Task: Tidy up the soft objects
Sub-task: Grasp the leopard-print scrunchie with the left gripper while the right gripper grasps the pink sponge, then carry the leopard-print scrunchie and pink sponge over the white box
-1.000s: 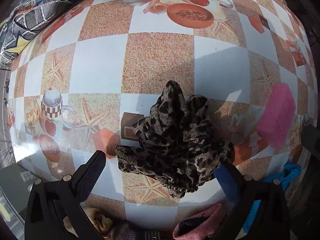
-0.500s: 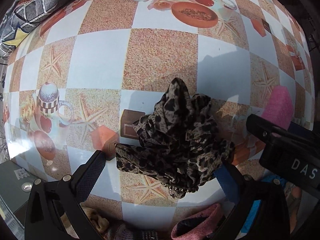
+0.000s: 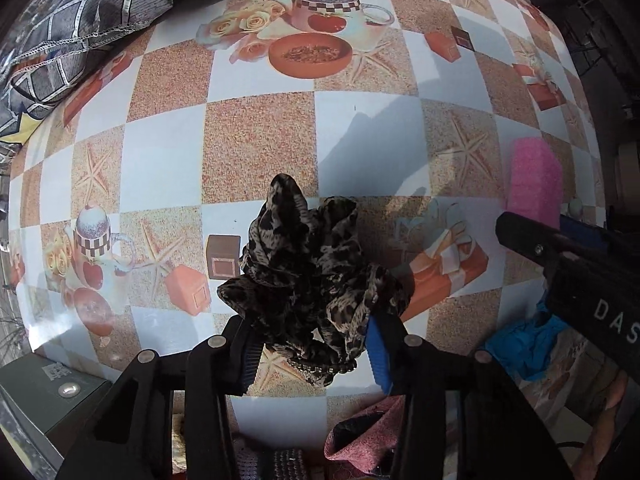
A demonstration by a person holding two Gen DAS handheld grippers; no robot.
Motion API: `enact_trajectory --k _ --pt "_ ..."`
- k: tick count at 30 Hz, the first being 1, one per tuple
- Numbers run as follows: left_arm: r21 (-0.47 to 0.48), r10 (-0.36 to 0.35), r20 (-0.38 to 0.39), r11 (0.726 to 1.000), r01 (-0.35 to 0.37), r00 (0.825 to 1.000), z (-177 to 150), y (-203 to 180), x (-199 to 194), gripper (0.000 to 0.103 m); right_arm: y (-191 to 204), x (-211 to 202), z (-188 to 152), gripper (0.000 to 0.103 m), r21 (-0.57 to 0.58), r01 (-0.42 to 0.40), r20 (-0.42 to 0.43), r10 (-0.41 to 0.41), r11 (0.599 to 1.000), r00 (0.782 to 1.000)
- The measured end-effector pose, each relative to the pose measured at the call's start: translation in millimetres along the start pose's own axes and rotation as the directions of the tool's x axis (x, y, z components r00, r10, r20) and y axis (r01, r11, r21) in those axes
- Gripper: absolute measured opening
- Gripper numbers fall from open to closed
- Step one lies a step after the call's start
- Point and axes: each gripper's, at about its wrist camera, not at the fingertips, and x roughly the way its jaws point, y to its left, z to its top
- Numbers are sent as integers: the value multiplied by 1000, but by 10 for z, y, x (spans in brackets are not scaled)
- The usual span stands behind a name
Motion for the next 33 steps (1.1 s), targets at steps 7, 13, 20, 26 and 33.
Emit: enact_trajectory --k 7,13,20,26,33 --pt "30 41 55 999 -43 998 -231 88 -309 48 -110 -481 -365 51 -3 -52 63 53 999 997" --pt "58 53 118 997 -60 992 -496 122 -646 48 -95 -769 -703 51 -5 -69 69 69 998 995" --pt "106 45 148 993 -61 988 -822 155 -980 48 -23 -886 -1086 52 -14 -72 47 73 997 996" --pt "137 33 155 989 -55 987 -1292 179 -1178 48 111 -1085 -1487 52 -3 -89 51 89 996 995" --pt "158 8 145 987 -31 989 -1790 295 -1286 48 317 -1292 -1895 52 -12 -82 57 82 997 995"
